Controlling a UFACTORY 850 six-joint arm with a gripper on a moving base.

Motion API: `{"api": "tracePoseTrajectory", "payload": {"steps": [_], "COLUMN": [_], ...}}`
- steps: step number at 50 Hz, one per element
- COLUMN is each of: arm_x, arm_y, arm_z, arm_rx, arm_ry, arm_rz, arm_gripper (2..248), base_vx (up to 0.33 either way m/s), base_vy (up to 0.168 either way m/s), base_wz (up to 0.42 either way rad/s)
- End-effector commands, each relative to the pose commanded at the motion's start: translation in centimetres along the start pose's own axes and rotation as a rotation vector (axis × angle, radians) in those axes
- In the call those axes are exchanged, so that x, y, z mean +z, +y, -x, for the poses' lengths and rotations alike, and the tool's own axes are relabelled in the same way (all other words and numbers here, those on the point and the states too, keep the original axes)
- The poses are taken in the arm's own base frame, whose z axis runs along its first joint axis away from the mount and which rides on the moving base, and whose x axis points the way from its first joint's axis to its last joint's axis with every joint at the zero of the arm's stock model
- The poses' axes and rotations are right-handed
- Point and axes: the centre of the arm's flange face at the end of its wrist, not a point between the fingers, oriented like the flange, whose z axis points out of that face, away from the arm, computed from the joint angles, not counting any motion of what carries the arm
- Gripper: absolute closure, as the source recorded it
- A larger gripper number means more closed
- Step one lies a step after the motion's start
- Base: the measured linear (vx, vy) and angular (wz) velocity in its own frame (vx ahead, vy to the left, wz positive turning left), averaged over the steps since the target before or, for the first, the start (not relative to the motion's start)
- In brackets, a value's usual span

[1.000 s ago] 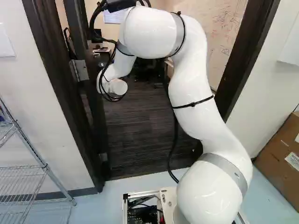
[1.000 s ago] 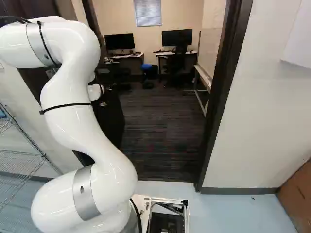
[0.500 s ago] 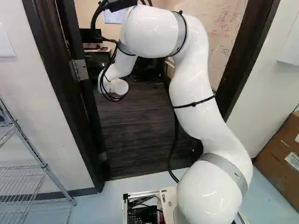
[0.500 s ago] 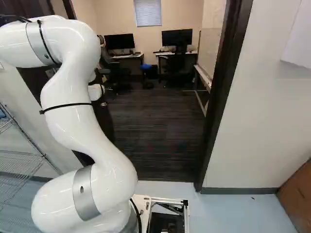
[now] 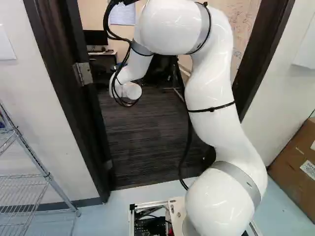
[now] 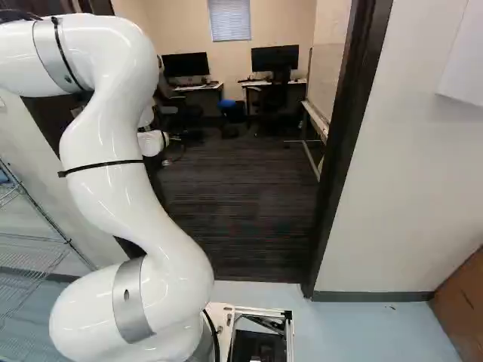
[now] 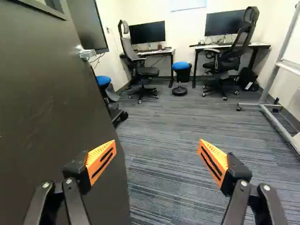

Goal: Open the door and move inside

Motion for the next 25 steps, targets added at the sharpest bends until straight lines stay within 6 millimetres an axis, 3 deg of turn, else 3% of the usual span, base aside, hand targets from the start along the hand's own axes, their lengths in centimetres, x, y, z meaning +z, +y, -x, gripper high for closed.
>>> {"api": "tracePoseTrajectory", "payload": {"steps": [25], "arm_x": [-3.0], "arm_y": [3.5], "arm_z": [-0.1], "arm_rx": [0.009], "arm_ry": [-0.016], "arm_rz": [0.051], "arm_gripper": [3], "base_vx": [0.000], "base_vy": [0.000], "base_wz": [0.000]}}
